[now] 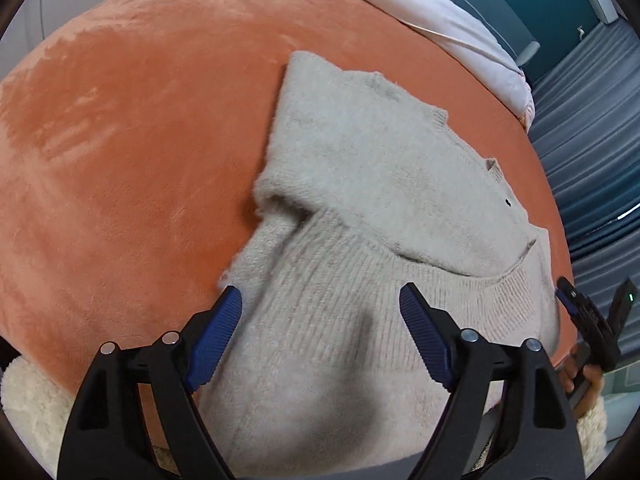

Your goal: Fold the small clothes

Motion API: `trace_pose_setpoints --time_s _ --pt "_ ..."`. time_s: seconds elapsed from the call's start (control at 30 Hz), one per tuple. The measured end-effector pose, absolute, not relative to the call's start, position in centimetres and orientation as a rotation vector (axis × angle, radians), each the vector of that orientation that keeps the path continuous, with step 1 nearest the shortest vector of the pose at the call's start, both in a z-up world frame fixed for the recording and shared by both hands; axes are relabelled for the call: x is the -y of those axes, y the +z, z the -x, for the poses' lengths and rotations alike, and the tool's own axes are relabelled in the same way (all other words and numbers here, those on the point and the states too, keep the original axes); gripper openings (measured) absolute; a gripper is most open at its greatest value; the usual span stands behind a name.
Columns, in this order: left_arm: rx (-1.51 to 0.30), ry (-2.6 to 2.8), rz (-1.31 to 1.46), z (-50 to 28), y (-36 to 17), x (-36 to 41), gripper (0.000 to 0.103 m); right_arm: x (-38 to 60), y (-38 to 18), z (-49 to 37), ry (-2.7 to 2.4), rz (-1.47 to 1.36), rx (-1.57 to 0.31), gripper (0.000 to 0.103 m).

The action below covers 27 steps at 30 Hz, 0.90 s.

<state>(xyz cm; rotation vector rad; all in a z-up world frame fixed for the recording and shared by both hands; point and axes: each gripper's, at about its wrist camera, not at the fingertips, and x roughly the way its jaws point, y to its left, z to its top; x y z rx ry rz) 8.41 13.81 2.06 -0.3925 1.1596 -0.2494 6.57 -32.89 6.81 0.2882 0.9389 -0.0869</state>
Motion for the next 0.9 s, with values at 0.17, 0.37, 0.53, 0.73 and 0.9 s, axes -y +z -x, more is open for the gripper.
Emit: trace_pose_setpoints --time_s 0.17,0.37,0.53,0.73,0.9 --pt "-1.161 -0.302 0.310 -8.5 2.7 -12.5 0.013 30.9 4.5 -8.7 -0.061 -0.216 -1.016 0.040" --pt "-1.023 -0.303 0.280 -7.0 8.0 -13.1 0.011 30.0 7.3 -5.9 -0.026 -0.242 -0.934 0.002" --pt "-0.871 -0.325 0.286 -10.1 14.5 -14.0 0.010 34.1 14.6 -3.8 -0.049 -0.401 -0.709 0.001" --pt "-0.832 -0.314 0.231 -19.3 15.5 -11.7 0.010 40.2 17.8 -6.8 -0.174 -0.500 -0.575 0.000" --pt "-0.963 -0.266 0.196 -23.7 10.1 -9.3 0.010 40.4 11.8 -11.0 -0.115 -0.551 -0.787 0.014"
